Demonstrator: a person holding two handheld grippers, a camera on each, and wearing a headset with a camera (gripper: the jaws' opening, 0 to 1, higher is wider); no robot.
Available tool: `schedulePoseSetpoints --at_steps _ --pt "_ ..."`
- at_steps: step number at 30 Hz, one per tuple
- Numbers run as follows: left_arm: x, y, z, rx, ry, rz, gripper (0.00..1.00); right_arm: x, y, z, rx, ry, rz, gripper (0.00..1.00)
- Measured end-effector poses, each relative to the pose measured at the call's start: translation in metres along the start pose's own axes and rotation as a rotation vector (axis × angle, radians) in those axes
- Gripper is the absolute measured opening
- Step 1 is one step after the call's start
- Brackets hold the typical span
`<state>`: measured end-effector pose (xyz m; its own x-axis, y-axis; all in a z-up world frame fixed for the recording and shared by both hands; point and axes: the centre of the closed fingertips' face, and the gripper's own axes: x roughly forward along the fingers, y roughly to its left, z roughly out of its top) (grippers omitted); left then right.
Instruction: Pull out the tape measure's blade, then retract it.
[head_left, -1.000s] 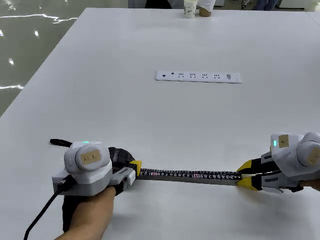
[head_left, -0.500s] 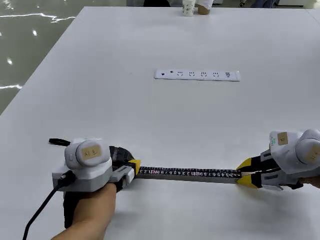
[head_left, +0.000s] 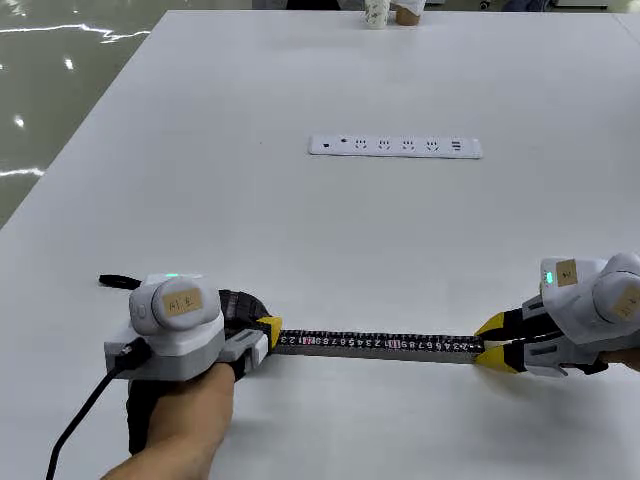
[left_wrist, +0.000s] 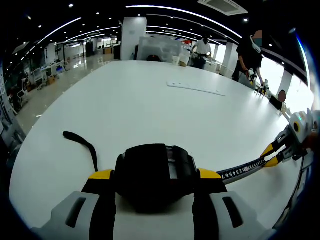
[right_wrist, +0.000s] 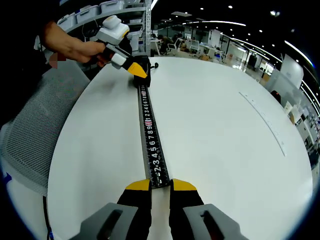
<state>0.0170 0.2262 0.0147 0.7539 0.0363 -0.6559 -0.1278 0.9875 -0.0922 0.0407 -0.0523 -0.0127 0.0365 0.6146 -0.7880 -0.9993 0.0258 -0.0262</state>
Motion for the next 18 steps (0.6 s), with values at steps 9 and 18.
schedulePoseSetpoints --at_steps 9,18 --pt "0.0002 0.0009 -0.0006 -0.012 0.006 -0.007 0.57 0.0004 0.0001 0.0011 0.003 0.001 0.001 0.09" --pt "-0.0004 0.0010 -0.0012 -0.020 0.008 -0.014 0.57 0.0034 0.0005 0.0053 0.002 -0.004 0.007 0.09"
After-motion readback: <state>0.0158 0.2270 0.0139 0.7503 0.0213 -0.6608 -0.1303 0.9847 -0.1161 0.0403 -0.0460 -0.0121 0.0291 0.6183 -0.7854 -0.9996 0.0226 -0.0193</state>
